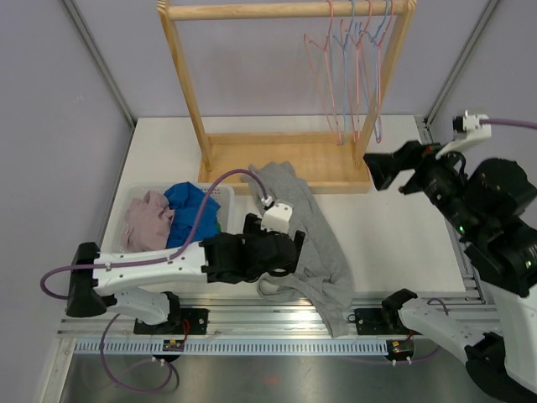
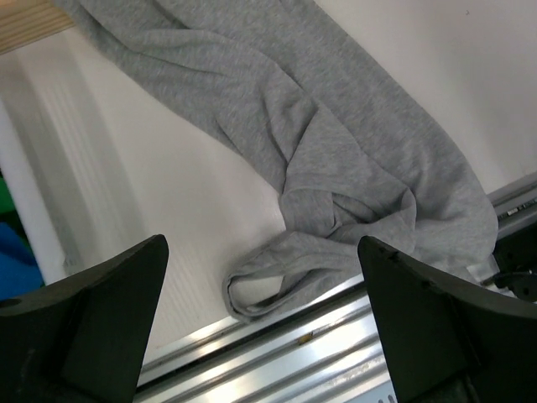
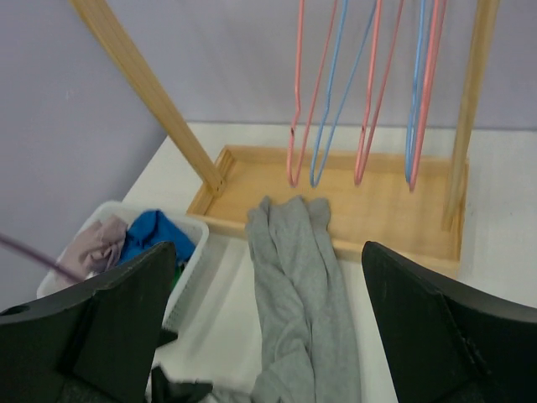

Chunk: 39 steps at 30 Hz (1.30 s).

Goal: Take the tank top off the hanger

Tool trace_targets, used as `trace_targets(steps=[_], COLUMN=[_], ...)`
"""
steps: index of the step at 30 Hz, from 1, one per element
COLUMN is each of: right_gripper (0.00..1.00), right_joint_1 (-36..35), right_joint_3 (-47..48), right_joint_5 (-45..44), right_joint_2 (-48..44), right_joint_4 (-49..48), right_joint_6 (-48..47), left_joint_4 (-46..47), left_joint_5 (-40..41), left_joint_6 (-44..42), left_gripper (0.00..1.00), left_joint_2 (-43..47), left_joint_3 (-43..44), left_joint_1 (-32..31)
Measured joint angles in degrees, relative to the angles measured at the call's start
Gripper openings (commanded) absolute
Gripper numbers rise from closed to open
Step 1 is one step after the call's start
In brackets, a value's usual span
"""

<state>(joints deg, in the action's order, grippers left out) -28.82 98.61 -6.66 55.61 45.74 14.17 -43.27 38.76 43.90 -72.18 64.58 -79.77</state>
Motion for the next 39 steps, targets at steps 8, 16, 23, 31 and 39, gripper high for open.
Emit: trace_targets(steps=[8, 16, 23, 31, 39], right_gripper=[0.99, 1.00, 0.99, 1.00, 0.99], right_joint_1=[0.00, 0.00, 0.00, 0.00, 0.00], right_joint_3=[-18.21, -23.30, -24.50, -24.74, -24.00], right_joint_5=[6.38, 10.80, 13.88, 15.39, 15.34], right_joint_2=[-19.15, -31.19, -36.81, -37.66, -38.51], right_joint_4=[4.37, 9.38, 10.84, 13.46, 14.25], right_joint_6=[2.45, 5.14, 7.56, 8.13, 8.11], left_joint_4=[7.45, 11.45, 13.29, 15.58, 6.69], left_joint_5=[-5.31, -10.03, -12.66, -16.17, -12.52], left_joint_6=[-4.24, -4.31, -2.75, -1.97, -1.86], left_gripper=[0.99, 0.99, 0.74, 0.00, 0.00], left_joint_2=[-17.07, -33.59, -41.64, -42.77, -34.88], left_joint_3=[6.71, 10.54, 12.68, 13.86, 13.62], left_joint_1=[4.57, 6.97, 7.43, 8.94, 9.01])
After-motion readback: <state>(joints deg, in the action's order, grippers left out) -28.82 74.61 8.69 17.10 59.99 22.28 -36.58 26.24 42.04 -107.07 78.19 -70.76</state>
